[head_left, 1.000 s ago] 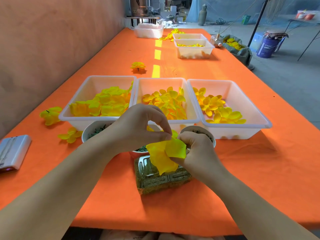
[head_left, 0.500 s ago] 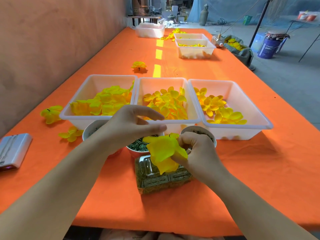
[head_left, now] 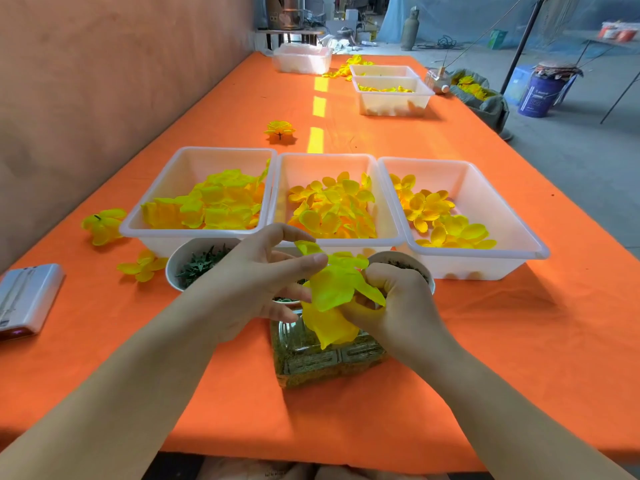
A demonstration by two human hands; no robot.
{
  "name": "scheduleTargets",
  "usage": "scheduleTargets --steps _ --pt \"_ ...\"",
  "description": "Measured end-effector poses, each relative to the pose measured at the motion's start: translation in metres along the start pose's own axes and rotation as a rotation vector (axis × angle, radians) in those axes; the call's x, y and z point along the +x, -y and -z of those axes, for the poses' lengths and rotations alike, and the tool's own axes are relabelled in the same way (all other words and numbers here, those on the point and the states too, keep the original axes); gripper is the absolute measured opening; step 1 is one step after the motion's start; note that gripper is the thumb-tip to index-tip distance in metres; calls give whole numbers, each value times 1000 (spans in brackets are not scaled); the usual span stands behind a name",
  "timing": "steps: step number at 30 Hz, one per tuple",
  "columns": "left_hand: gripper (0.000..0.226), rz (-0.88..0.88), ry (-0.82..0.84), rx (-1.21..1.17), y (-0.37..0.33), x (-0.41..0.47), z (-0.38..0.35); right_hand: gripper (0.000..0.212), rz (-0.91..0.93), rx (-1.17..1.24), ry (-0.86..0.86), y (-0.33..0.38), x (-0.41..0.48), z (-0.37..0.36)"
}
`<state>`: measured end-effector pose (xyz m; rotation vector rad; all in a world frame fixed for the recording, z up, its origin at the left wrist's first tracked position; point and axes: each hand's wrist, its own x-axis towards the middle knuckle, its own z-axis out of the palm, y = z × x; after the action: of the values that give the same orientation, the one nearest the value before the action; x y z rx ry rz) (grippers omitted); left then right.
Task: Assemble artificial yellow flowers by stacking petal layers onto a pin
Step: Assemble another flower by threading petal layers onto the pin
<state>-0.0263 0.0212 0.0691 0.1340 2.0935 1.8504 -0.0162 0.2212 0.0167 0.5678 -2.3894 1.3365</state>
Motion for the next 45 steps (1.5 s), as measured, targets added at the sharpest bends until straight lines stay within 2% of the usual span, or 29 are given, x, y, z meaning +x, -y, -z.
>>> scheduleTargets --steps 3,7,9,13,15,18,22,25,29,32,38,45 --pt "30 -2 35 -136 1 3 -5 51 -14 -23 -6 -1 0 0" --pt "43 -16 10 -199 2 4 -10 58 1 19 0 3 0 0" --pt "41 -56 23 -180 4 3 -12 58 14 34 -6 3 -1 0" --pt "19 -119 52 -102 7 -1 -14 32 -48 106 2 0 -3 0" --pt "19 -124 28 -101 9 -1 -14 24 -68 98 -4 1 -2 -1" --pt "6 -150 -23 -97 8 0 -15 36 -39 71 -23 2 -1 -1" --pt "24 -186 -58 -117 8 1 -20 28 -88 129 33 -2 -2 -1" --pt "26 -179 -60 -133 8 1 -22 34 -82 127 50 -5 -3 -1" --pt "19 -165 -98 -127 7 2 -24 23 -96 122 50 -7 -3 -2" --pt "17 -154 -97 -145 7 4 -26 24 -99 121 37 -8 -3 -3" --pt "26 -98 -36 -206 10 9 -23 13 -105 132 40 -8 -2 -2" --pt "28 -80 -6 -290 11 13 -18 11 -119 152 38 -8 -3 -2"
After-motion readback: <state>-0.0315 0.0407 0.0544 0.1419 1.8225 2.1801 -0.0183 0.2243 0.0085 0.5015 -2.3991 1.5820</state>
